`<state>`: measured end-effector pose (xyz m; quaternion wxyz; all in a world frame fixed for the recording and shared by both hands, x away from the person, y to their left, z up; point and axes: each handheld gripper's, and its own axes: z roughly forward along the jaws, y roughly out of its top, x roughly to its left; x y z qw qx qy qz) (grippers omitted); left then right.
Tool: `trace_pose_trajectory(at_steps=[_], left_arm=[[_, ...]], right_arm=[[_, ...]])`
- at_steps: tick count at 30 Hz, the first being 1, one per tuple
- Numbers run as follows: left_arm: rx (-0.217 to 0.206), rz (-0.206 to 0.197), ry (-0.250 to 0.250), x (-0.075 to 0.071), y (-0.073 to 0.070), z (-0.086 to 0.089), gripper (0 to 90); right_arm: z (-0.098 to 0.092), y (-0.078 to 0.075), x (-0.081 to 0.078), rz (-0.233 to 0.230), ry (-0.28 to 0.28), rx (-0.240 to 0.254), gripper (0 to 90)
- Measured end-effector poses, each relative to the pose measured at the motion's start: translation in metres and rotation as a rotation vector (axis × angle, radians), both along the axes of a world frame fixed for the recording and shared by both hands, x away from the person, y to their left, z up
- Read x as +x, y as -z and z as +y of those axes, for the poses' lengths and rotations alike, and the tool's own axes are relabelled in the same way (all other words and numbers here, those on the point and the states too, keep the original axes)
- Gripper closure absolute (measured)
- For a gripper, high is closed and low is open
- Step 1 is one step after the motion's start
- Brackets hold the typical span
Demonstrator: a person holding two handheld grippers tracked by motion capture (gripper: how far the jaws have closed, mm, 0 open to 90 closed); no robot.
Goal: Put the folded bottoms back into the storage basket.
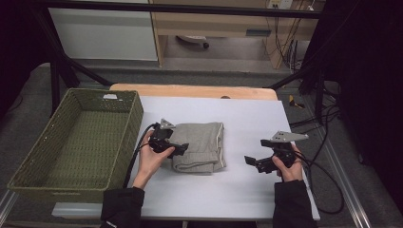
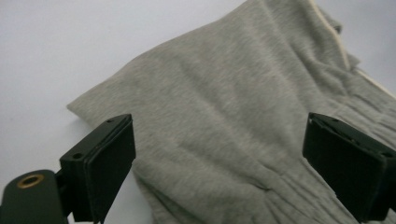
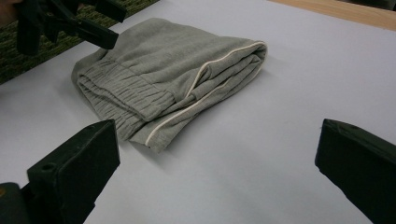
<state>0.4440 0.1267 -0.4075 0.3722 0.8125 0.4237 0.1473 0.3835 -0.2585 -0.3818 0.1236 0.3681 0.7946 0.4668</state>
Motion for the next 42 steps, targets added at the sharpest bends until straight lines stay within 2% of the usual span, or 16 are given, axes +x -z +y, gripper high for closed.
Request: trace_pose_trajectory(at_steps=[4,8,12,20,25,29,38,42], left_arm=[[0.018,0.009,-0.035,0.006,0.007,0.004,12.1],[0.038,0.039,-0.057,0.012,0.013,0.008,13.8],[0.061,0.038,-0.071,0.016,0.018,0.011,15.3],[0.076,0.053,-0.097,0.021,0.023,0.015,27.3],[0.022,0.06,-0.123,0.023,0.028,0.02,37.8],[0.001,0.07,-0.127,0.023,0.031,0.024,42.7],[0.004,0.092,-0.119,0.023,0.035,0.022,50.1],[0.016,0.086,-0.12,0.023,0.036,0.021,51.4]], right_arm=[[0.0,0.0,0.0,0.001,0.001,0.002,0.6],[0.0,0.0,0.0,-0.002,0.001,0.002,0.6],[0.0,0.0,0.0,-0.001,0.001,0.001,0.6],[0.0,0.0,0.0,-0.001,0.001,0.002,0.6],[0.0,0.0,0.0,-0.001,0.002,0.002,0.6],[0.0,0.0,0.0,0.001,0.002,0.002,0.6],[0.0,0.0,0.0,0.003,0.003,0.002,0.6],[0.0,0.0,0.0,0.0,0.0,0.0,0.6]])
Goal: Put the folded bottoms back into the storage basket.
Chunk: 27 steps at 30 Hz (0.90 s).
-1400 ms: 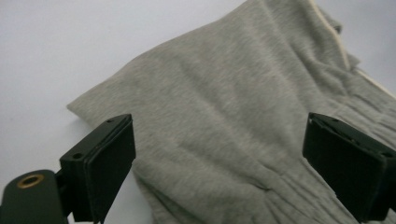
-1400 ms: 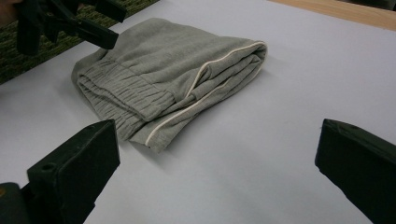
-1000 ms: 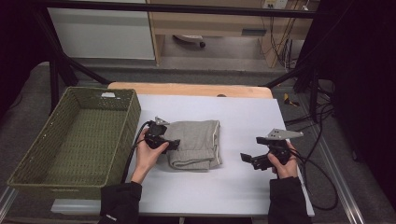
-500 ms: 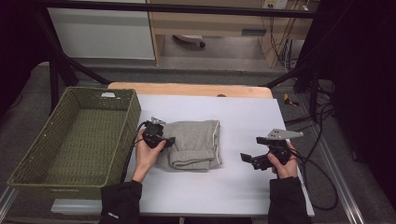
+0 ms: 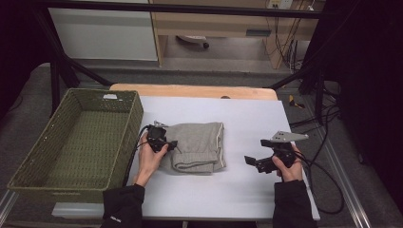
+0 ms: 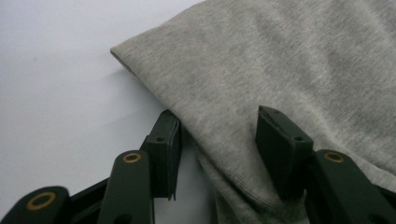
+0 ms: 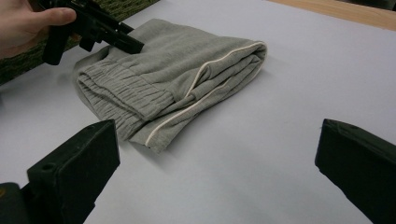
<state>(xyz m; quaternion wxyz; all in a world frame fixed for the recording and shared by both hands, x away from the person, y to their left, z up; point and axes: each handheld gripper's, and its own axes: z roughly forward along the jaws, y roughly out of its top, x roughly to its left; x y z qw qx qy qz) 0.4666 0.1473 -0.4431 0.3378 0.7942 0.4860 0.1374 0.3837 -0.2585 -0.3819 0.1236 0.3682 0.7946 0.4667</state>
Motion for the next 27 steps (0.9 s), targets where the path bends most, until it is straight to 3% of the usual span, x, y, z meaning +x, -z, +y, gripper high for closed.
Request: trace_pose_trajectory(at_steps=[11,27], left_arm=[[-0.003,0.011,0.024,-0.002,-0.001,-0.005,67.0],[0.052,-0.025,0.053,-0.004,-0.001,-0.011,72.3]], right_arm=[[0.004,0.0,0.001,0.0,0.004,0.005,0.6],[0.025,0.0,0.009,0.005,0.028,-0.019,0.6]])
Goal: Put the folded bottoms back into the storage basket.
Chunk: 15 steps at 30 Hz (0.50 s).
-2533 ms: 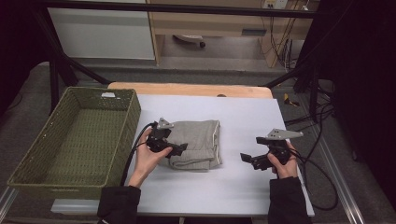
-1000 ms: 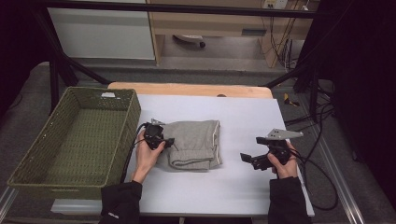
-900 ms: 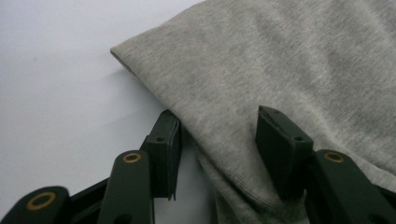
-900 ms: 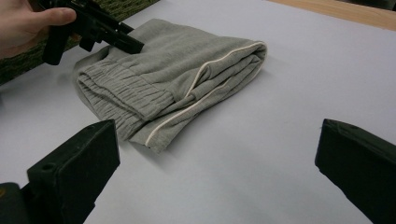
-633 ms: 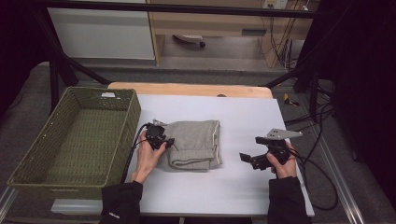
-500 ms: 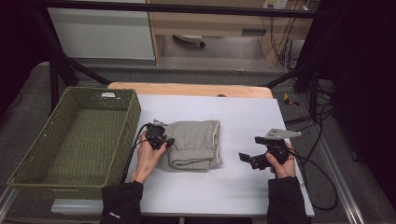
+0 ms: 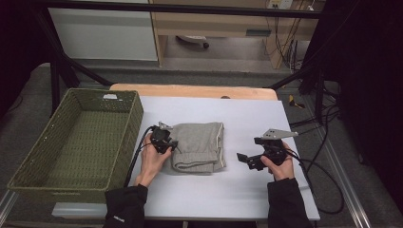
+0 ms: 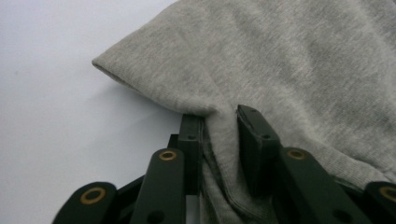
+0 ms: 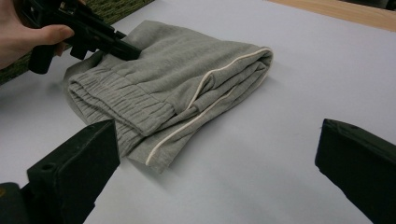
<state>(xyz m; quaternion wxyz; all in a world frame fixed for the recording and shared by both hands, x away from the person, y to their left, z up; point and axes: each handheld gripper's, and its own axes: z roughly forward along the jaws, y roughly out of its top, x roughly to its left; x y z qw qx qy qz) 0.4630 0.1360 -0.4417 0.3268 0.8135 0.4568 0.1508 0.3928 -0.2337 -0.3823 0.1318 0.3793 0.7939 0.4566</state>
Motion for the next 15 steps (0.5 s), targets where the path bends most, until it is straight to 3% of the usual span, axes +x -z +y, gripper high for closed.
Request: trace_pose_trajectory(at_steps=[15], left_arm=[[0.011,0.005,0.014,0.0,0.0,-0.001,72.7]], right_arm=[[0.034,0.004,0.021,-0.005,0.052,-0.051,0.6]])
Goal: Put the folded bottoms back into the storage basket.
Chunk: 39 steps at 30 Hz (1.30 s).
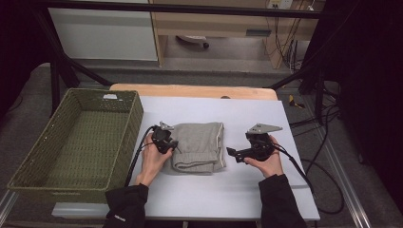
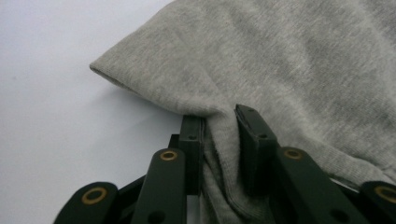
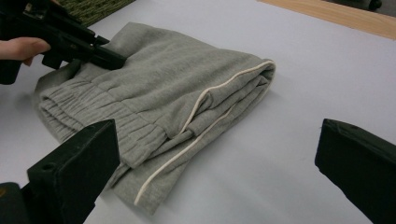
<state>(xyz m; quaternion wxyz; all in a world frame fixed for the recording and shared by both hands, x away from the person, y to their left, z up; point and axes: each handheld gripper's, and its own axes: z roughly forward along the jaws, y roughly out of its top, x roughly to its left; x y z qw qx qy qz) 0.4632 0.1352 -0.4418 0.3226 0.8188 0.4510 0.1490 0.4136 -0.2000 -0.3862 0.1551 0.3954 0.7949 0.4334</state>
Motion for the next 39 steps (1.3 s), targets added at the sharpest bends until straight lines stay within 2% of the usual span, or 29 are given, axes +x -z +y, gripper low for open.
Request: trace_pose_trajectory(at_steps=[12,24,29,36,39], left_arm=[[-0.005,-0.006,0.009,0.001,0.001,0.001,72.5],[-0.005,-0.002,0.016,0.001,0.001,0.001,72.5],[-0.004,-0.002,0.017,0.001,0.001,0.001,72.5],[-0.004,-0.004,0.018,0.001,0.001,0.001,72.4],[-0.006,-0.002,0.018,0.001,0.001,0.001,72.5]], right_arm=[[0.021,0.012,0.02,0.031,0.018,-0.002,3.1],[0.034,0.035,0.04,0.076,0.066,-0.001,9.7],[0.04,0.044,0.047,0.096,0.081,-0.033,12.1],[0.048,0.052,0.055,0.116,0.078,-0.017,19.6],[0.051,0.056,0.056,0.138,0.074,-0.016,23.3]])
